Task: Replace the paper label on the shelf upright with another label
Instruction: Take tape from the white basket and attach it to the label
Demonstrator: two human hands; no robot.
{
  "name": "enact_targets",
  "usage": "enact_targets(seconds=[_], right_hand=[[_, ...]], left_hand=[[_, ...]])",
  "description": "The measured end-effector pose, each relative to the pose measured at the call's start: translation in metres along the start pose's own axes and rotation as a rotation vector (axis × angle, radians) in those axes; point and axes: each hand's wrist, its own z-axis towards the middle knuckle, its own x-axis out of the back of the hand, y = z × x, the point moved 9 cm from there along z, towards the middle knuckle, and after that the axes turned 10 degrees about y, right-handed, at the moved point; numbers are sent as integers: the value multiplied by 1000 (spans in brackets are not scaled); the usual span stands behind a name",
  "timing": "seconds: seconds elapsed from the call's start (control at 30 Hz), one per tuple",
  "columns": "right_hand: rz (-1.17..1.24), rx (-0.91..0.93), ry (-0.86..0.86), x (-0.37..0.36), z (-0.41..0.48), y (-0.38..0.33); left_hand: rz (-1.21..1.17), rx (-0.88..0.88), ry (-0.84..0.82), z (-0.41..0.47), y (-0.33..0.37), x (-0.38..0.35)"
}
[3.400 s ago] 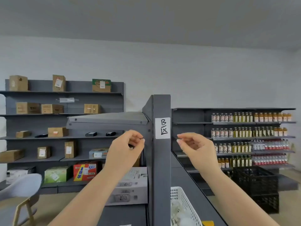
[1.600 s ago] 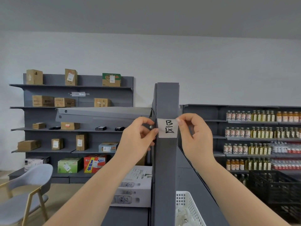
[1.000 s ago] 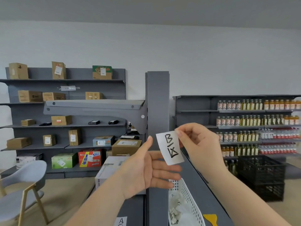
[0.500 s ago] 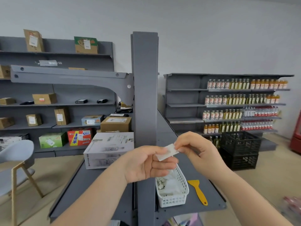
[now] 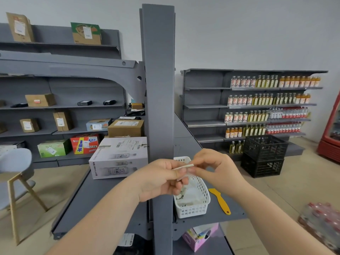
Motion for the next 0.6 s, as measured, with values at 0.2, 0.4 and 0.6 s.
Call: enact_targets(seconds=[0.2,0.4,0.6], right_hand=[[-22,-72,12,-3,-5,20],[-46,-142,-145,-4,-6,30],[-15,-334,-177,-2,-13,43]], left_hand=[[-200,115,-72,3,-13,-2],[-134,68,90,19,-21,5],[98,-30,163,21,-21,1]])
